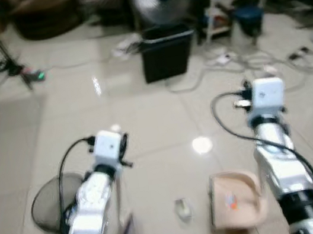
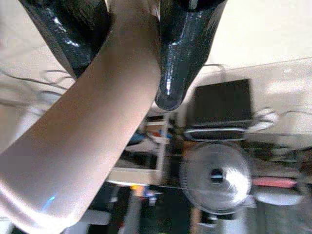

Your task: Sweep floor

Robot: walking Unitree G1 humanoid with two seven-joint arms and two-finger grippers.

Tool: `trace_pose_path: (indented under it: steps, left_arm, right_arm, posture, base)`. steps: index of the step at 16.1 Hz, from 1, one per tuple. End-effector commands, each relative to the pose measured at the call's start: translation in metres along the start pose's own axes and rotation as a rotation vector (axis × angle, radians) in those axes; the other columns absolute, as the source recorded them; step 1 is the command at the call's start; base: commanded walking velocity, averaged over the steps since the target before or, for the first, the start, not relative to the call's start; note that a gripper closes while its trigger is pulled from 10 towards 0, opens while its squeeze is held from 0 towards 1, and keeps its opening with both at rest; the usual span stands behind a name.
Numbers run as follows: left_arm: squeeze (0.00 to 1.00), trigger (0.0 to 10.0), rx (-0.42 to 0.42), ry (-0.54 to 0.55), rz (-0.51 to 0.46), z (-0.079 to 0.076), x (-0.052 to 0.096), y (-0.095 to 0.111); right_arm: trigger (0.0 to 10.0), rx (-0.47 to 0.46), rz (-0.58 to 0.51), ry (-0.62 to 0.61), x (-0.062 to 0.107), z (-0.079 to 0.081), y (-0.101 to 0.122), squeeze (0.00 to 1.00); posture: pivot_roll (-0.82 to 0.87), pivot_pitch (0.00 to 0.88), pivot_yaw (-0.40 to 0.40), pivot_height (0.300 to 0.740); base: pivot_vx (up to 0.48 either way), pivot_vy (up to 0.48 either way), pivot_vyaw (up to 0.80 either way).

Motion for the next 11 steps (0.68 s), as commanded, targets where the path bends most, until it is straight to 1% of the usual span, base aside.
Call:
trace_pose_path:
  steps: [1, 2, 3, 6, 8, 11]
  left_arm:
    - [0.0, 10.0, -0.019, 0.039, -0.061, 0.008, -0.003, 0.013]
    - [0.0, 10.0, -0.018, 0.044, -0.066, 0.008, -0.003, 0.014]
    - [0.0, 10.0, -0.026, 0.046, -0.063, 0.008, -0.003, 0.014]
    - [0.0, 10.0, -0.038, 0.052, -0.061, 0.006, -0.004, 0.015]
    - [0.0, 10.0, -0.037, 0.06, -0.069, 0.005, -0.004, 0.017]
    - [0.0, 10.0, -0.037, 0.065, -0.071, 0.006, -0.005, 0.019]
  right_arm:
    - [10.0, -0.028, -0.045, 0.034, -0.004, 0.005, 0.014, 0.0]
    - [10.0, -0.041, -0.044, 0.051, -0.004, 0.006, 0.015, 0.0]
    - [10.0, -0.049, -0.051, 0.068, -0.003, 0.007, 0.017, 0.0]
    - [10.0, -0.072, -0.06, 0.112, -0.002, 0.013, 0.019, 0.0]
    - [10.0, -0.031, -0.061, 0.148, -0.002, 0.017, 0.019, 0.0]
    - [10.0, -0.01, -0.068, 0.16, -0.002, 0.017, 0.02, 0.0]
  posture:
    - [-0.05, 0.0, -0.019, 0.74]
    - [-0.05, 0.0, -0.019, 0.74]
    - [-0.06, 0.0, -0.019, 0.74]
    - [-0.06, 0.0, -0.018, 0.74]
    - [-0.06, 0.0, -0.016, 0.74]
    - [-0.06, 0.0, -0.014, 0.74]
  base:
    - [0.0, 0.0, -0.8]
    - [0.0, 0.0, -0.8]
    - [0.0, 0.0, 0.0]
    - [0.276, 0.0, 0.0]
    - [0.336, 0.0, 0.0]
    - [0.341, 0.0, 0.0]
Point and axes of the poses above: a point about 5 cm out from each wrist's last joint towards the gripper, its own x axis pointing back from the gripper into the wrist, its own y axis along the axis of the wrist's last joint, z = x × y, the point moved 2 cm from there along -x, pointing out of the wrist towards the gripper, and after that the axes turned 5 degrees about -x, right-handed, at the moved point
